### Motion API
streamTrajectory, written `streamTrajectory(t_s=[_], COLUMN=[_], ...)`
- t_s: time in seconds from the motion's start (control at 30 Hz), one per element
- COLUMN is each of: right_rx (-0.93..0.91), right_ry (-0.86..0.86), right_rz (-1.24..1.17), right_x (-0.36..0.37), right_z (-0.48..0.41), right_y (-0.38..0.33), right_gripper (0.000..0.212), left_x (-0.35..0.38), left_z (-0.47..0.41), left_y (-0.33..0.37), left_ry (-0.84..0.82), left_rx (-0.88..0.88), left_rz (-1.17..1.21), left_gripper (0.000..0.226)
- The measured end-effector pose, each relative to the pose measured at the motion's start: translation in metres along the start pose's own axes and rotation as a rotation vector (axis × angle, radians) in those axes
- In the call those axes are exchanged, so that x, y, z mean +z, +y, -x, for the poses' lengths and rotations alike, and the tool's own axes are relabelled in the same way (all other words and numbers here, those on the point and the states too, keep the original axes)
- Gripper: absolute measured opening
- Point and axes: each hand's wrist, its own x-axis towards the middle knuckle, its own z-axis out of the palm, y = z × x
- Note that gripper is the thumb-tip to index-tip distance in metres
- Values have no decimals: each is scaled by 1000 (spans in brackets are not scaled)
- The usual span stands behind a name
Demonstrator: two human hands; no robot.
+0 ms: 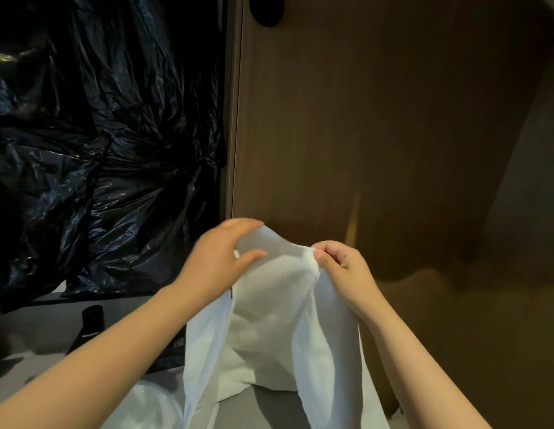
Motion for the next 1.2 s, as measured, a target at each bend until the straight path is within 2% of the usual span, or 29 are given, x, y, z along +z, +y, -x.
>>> streamTrajectory(t_s=[0.13, 0.23, 0.3, 0.37, 0.47, 0.6, 0.73, 0.87, 1.0, 1.2], right_rx=[-141, -203, -220, -209, -157, -70, 91, 75, 118, 138], right_ry=[-85, -128, -139, -130, -92, -2, 54, 108, 186, 226], right_rz=[-3, -6, -8, -11, -4, 119, 312, 256, 252, 319], right_x=[3, -2, -6, -9, -10, -7, -7, -27, -41, -44], right_z=[-8, -11, -12, -11, -9, -6, -10, -10, -9, -4], right_y=[-16, -22, -21, -19, -11, 4, 18, 32, 43, 61], right_gripper=[21, 22, 23, 22, 17, 8, 16, 16, 15, 18], left_x=[13, 13, 13, 16, 25, 36, 33, 15, 9, 12], left_z=[-3, -9, -11, -11, -13, -15, -22, -37, -42, -41], left_y=[14, 17, 15, 15, 16, 22, 26, 15, 2, -12], left_ry=[-111, -287, -462, -500, -366, -163, 12, 165, 206, 222], left_rx=[-36, -113, -144, -174, -209, -206, -208, -213, -276, -304], left_rz=[140, 458, 664, 670, 537, 494, 469, 324, 251, 192], left_gripper=[53, 51, 36, 19, 20, 20, 19, 35, 53, 49])
